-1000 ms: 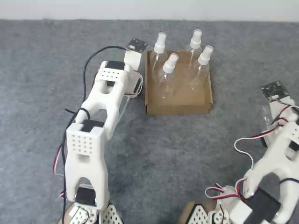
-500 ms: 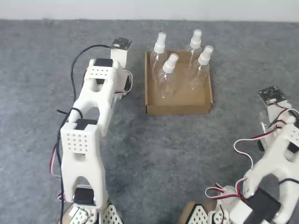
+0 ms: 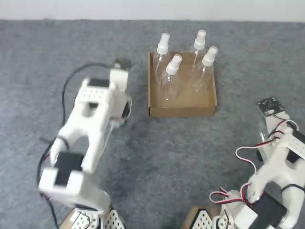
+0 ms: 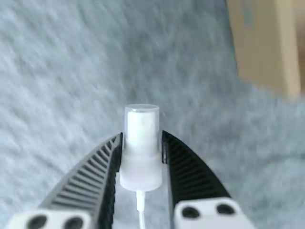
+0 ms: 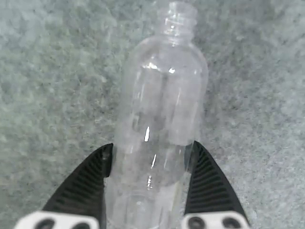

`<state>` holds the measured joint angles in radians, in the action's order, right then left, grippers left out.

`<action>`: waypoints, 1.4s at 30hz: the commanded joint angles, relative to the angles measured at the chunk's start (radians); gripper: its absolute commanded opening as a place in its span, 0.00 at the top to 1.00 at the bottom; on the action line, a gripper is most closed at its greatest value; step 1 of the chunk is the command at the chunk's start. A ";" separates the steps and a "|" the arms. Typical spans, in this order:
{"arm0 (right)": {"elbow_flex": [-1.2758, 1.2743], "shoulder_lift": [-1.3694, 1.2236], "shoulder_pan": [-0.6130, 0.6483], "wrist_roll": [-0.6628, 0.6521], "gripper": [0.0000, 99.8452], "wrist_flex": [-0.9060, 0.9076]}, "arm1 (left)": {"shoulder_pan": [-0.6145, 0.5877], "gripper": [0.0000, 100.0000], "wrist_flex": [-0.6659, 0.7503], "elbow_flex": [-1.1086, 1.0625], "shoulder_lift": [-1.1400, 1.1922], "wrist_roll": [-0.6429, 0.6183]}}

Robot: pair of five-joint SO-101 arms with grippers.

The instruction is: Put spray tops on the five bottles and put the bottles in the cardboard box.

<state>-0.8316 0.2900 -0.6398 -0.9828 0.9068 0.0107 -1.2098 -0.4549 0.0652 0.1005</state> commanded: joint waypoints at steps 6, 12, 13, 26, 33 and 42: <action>0.006 0.004 -0.004 0.120 0.92 -0.021 | -0.005 0.90 0.038 -0.211 -0.184 0.043; 0.006 0.005 -0.010 0.120 0.76 -0.018 | -0.005 0.89 0.038 -0.162 -0.184 0.044; 0.006 0.005 -0.010 0.120 0.74 -0.018 | -0.006 0.89 0.038 -0.145 -0.178 0.044; 0.006 0.016 -0.004 0.118 0.70 -0.016 | 0.003 0.80 0.095 -0.133 -0.175 0.043; 0.009 0.018 -0.002 0.118 0.69 -0.016 | 0.002 0.80 0.169 -0.137 -0.170 0.038; 0.069 0.005 -0.002 0.118 0.70 0.050 | 0.023 0.88 0.249 -0.111 0.078 0.092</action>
<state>-0.8347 0.2900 -0.6398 -0.8753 0.9129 0.0322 -0.9874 -0.6176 0.1005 0.1726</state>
